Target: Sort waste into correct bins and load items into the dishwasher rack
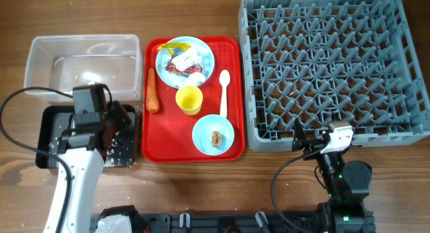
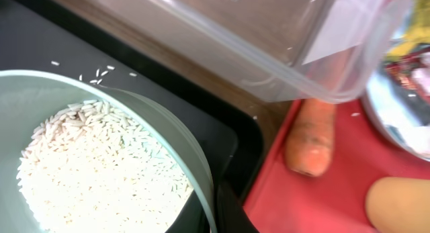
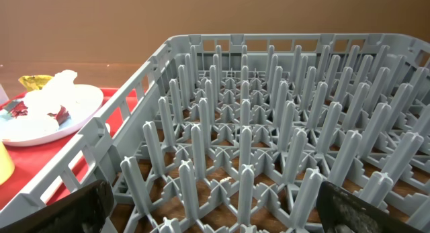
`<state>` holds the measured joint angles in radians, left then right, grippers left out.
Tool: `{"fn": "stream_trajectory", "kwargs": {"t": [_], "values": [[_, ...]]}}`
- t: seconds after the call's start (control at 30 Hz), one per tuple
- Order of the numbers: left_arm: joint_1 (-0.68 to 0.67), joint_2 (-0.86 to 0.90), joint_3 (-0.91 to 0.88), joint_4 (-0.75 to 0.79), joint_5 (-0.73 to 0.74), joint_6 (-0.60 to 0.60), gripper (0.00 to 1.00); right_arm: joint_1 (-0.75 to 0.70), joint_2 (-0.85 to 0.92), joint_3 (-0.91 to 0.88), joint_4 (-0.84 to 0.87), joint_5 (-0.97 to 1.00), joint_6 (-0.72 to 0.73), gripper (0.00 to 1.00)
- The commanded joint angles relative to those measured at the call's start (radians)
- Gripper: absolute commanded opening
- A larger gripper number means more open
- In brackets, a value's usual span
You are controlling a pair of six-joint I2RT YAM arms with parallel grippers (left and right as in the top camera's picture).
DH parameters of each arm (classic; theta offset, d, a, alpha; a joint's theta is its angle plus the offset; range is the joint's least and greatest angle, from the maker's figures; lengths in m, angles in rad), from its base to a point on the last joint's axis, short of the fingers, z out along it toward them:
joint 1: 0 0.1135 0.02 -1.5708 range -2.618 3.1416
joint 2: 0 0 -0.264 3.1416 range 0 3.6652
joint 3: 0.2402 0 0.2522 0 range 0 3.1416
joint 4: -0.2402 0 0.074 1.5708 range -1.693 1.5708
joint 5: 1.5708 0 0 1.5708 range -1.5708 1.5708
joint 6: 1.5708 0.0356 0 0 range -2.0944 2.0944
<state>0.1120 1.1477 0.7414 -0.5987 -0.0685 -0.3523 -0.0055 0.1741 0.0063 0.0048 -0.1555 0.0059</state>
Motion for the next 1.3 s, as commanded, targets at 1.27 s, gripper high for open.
{"fn": "stream_trajectory", "kwargs": {"t": [1.27], "values": [[1.044, 0.085, -0.284, 0.441, 1.598, 0.427, 0.04, -0.003, -0.003, -0.001, 0.006, 0.007, -0.005, 1.00]]}}
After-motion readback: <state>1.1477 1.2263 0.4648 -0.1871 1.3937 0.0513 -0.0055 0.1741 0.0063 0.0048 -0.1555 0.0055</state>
